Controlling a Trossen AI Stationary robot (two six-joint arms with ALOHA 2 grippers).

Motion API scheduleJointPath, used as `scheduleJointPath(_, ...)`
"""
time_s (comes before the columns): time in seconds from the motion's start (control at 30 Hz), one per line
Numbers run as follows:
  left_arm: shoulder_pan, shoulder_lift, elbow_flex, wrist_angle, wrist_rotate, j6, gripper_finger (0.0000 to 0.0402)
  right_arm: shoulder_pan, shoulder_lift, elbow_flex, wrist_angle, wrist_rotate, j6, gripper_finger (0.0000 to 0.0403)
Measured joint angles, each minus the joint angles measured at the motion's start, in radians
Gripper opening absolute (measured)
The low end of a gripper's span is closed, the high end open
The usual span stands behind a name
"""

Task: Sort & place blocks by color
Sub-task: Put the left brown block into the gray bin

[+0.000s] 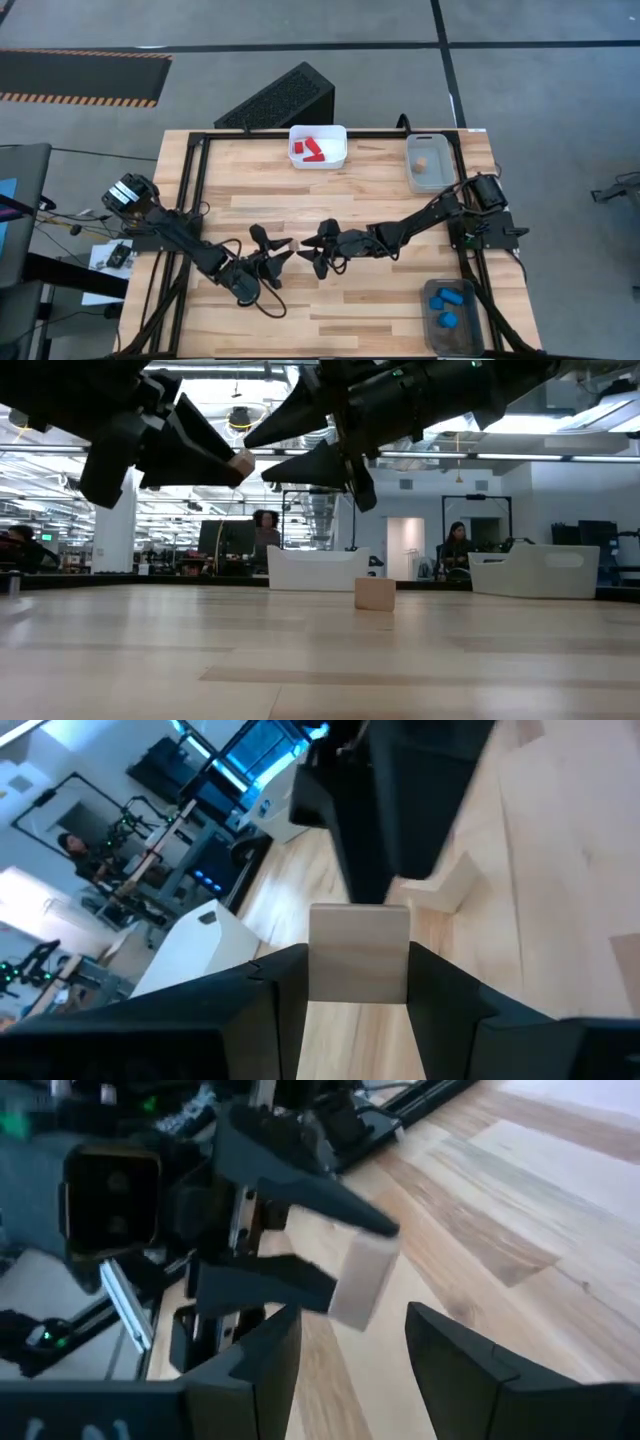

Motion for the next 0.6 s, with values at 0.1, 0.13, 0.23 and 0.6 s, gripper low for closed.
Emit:
scheduleJointPath(0.1,-0.001,0.0,0.007,-0.002,0.018,0.005,0.012,-0.004,-0.001,0.0,-0.005,0.024,0.0,0.0204)
scheduleJointPath(0.13,-0.001,0.0,0.007,-0.003,0.026,0.001,0.012,-0.008,0.0,0.0,0.0,0.026,0.001,0.0204)
scheduleJointPath(0.23,-0.001,0.0,0.007,-0.004,0.033,-0.011,0.012,-0.018,0.0,0.0,0.019,0.027,0.002,0.0205)
scheduleJointPath(0.6,0.032,0.0,0.007,-0.005,0.035,-0.04,0.0121,-0.025,0.0,0.017,0.013,0.022,0.001,0.0205)
